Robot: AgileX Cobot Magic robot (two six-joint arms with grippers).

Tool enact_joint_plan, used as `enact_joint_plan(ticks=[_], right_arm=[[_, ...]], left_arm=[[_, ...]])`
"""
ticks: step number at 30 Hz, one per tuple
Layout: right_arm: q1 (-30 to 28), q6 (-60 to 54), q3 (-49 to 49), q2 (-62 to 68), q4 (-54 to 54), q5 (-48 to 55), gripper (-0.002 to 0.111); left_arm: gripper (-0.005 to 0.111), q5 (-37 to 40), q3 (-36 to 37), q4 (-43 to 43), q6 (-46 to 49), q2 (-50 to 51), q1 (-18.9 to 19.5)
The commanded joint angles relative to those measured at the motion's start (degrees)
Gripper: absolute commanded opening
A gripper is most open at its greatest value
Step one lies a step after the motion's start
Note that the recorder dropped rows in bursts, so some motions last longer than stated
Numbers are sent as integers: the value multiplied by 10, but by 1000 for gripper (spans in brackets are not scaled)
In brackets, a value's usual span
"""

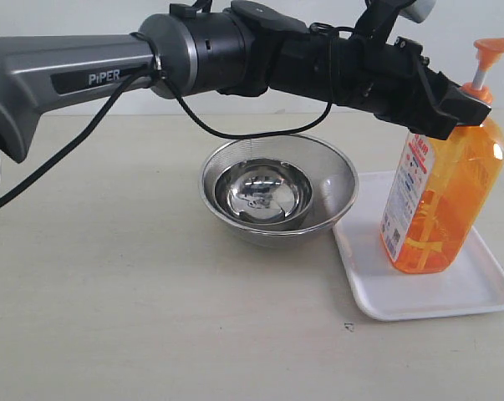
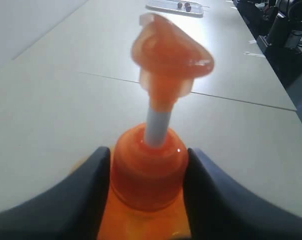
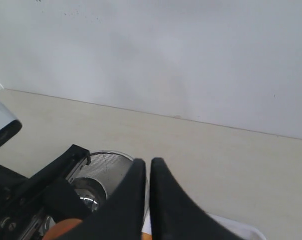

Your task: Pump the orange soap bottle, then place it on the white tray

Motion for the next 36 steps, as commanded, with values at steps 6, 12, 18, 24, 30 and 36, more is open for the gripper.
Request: enact_joint_plan(ticks=[6, 12, 18, 24, 30, 36], right_arm=[[1, -1, -4, -7, 3, 4, 0], [1, 1, -4, -6, 3, 5, 0], [1, 9, -4, -6, 3, 1, 0], [1, 15, 0, -6, 3, -4, 0], [1, 15, 15, -6, 3, -7, 0], [1, 15, 21, -6, 3, -8, 0]], left_arm=[[5, 10, -1, 3, -16, -2, -6], [5, 10, -1, 3, -16, -2, -6], [5, 10, -1, 3, -16, -2, -6], [5, 10, -1, 3, -16, -2, -6], [5, 10, -1, 3, -16, -2, -6], [5, 10, -1, 3, -16, -2, -6]])
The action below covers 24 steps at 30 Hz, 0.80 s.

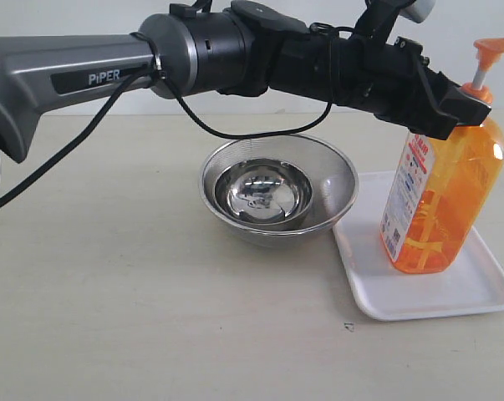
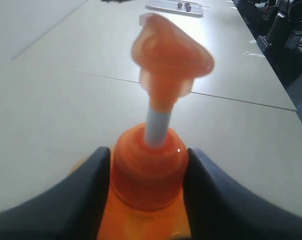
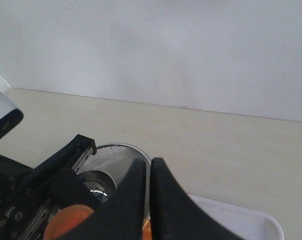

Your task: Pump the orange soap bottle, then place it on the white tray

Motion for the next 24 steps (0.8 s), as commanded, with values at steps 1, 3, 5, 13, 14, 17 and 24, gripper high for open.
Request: enact_joint_plan(ticks=[1, 3, 5, 13, 14, 17, 24], right_arm=[[1, 4, 3, -6, 3, -5, 0], [1, 6, 3, -6, 3, -17, 0], [1, 12, 3, -6, 3, -18, 0], [1, 16, 20, -6, 3, -14, 0], [1, 16, 23, -6, 3, -10, 0], [1, 15, 32, -6, 3, -11, 0], [1, 29, 32, -6, 3, -24, 0]], left_arm=[[5, 10, -1, 2, -16, -2, -6], [5, 10, -1, 2, -16, -2, -6], [5, 10, -1, 2, -16, -2, -6], [5, 10, -1, 2, -16, -2, -6], [5, 10, -1, 2, -16, -2, -6], [5, 10, -1, 1, -16, -2, -6], [5, 10, -1, 1, -16, -2, -6]])
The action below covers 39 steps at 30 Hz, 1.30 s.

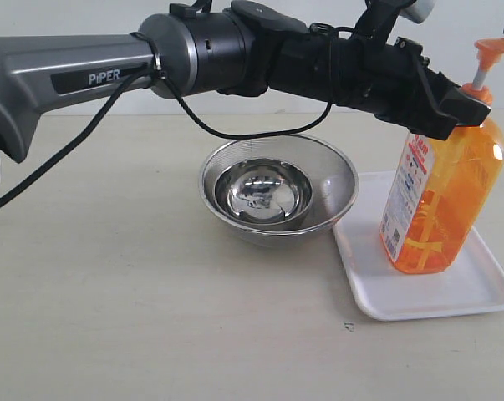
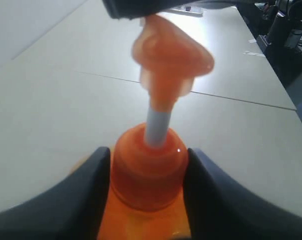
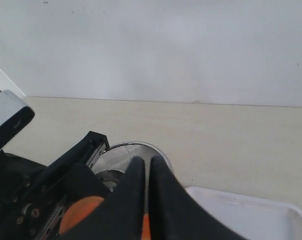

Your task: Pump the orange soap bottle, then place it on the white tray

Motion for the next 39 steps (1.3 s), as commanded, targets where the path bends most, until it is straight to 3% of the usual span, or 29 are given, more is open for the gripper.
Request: enact_joint_plan(ticks=[1, 15, 39], right_arm=[[1, 10, 5, -2, -15, -13, 0], [1, 27, 10, -4, -15, -32, 0], [1, 38, 59, -63, -15, 30, 0]], left_arm=[[5, 10, -1, 0, -16, -2, -6], [5, 10, -1, 0, -16, -2, -6], [5, 15, -1, 0, -16, -2, -6]])
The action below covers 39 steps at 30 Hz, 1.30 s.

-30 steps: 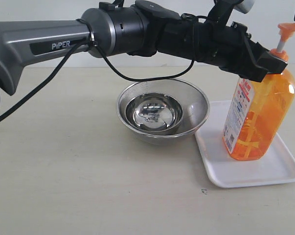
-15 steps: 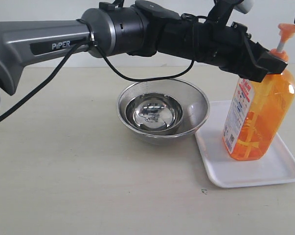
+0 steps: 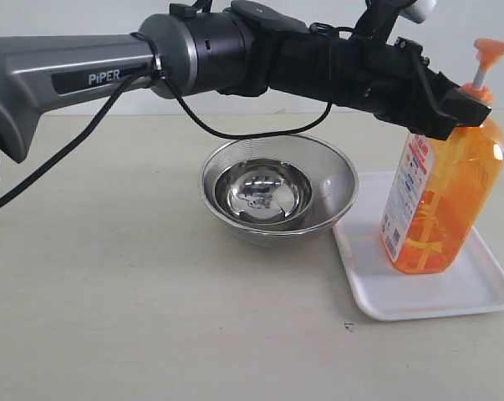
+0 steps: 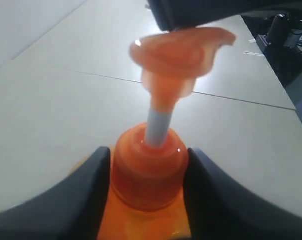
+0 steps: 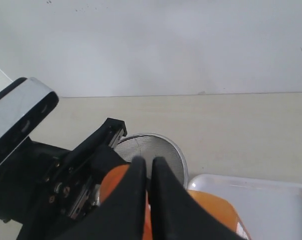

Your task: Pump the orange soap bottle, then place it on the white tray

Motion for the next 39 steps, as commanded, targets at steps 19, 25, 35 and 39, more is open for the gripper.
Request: enact_joint_plan(ticks=[19, 25, 35, 39], right_arm=[[1, 11, 15, -3, -6, 19, 0], [1, 14, 15, -3, -6, 6, 0], [1, 14, 15, -3, -6, -22, 0], [-1, 13, 23, -5, -6, -10, 0]], left_arm=[[5, 18, -1, 0, -16, -2, -6], [5, 18, -1, 0, -16, -2, -6], [5, 22, -1, 0, -16, -2, -6], [5, 22, -1, 0, -16, -2, -6]])
